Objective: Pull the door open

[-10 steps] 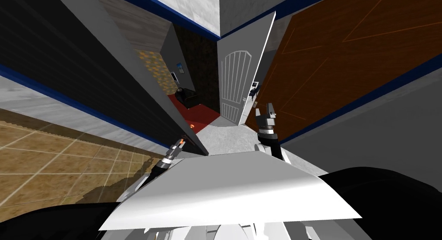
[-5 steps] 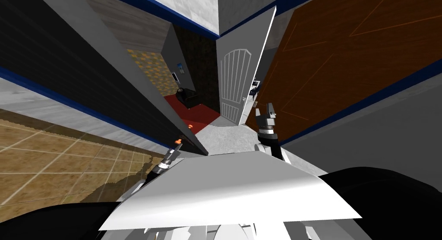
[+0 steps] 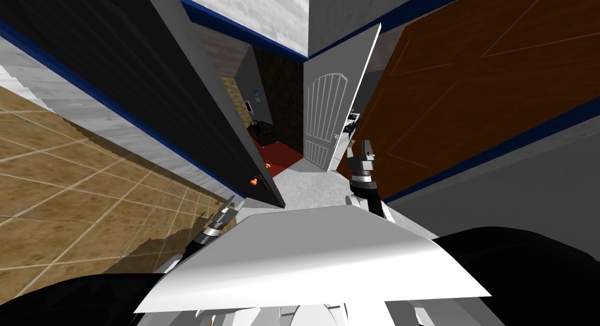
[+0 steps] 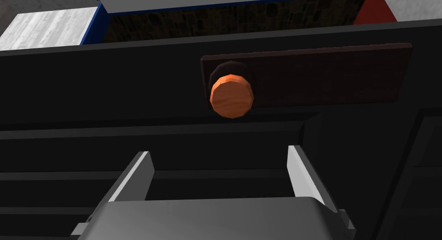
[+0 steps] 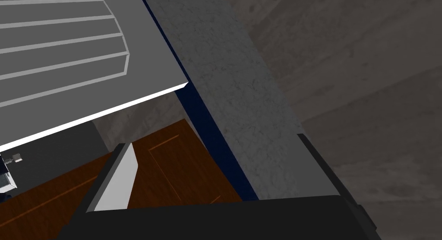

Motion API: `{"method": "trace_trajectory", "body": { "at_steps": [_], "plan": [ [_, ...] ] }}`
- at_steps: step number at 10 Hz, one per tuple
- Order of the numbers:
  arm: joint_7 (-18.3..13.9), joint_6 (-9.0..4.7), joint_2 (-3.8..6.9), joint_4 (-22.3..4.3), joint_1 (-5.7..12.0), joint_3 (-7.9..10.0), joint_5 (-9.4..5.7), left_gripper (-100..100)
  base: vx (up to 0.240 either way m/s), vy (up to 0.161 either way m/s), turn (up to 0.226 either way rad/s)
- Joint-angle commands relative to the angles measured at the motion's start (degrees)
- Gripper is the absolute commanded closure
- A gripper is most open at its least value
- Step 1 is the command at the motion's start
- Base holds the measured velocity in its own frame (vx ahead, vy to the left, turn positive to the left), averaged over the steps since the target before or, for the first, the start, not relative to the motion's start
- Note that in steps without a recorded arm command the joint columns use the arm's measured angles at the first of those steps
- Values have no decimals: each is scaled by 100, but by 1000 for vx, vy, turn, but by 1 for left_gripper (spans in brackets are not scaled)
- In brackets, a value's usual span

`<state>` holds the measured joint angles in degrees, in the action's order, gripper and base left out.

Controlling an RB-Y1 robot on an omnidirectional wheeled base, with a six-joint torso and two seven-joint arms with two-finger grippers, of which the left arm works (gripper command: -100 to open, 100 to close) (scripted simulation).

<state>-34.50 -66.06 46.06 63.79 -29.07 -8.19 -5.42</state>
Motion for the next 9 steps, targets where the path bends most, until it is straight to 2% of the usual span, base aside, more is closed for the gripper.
{"method": "trace_trajectory", "body": {
  "at_steps": [1,5,6,7,9],
  "plan": [
    [-21,63,-8,-32,65,17,-17,-100,193,-72,-78],
    [-68,248,-24,-59,204,72,-70,-100,184,-69,-61],
    [-60,212,-29,-80,206,56,-57,-100,85,-37,-4],
    [-60,212,-29,-80,206,56,-57,100,-11,5,9],
    [-60,212,-29,-80,206,56,-57,100,-28,12,-20]
  ]
}}
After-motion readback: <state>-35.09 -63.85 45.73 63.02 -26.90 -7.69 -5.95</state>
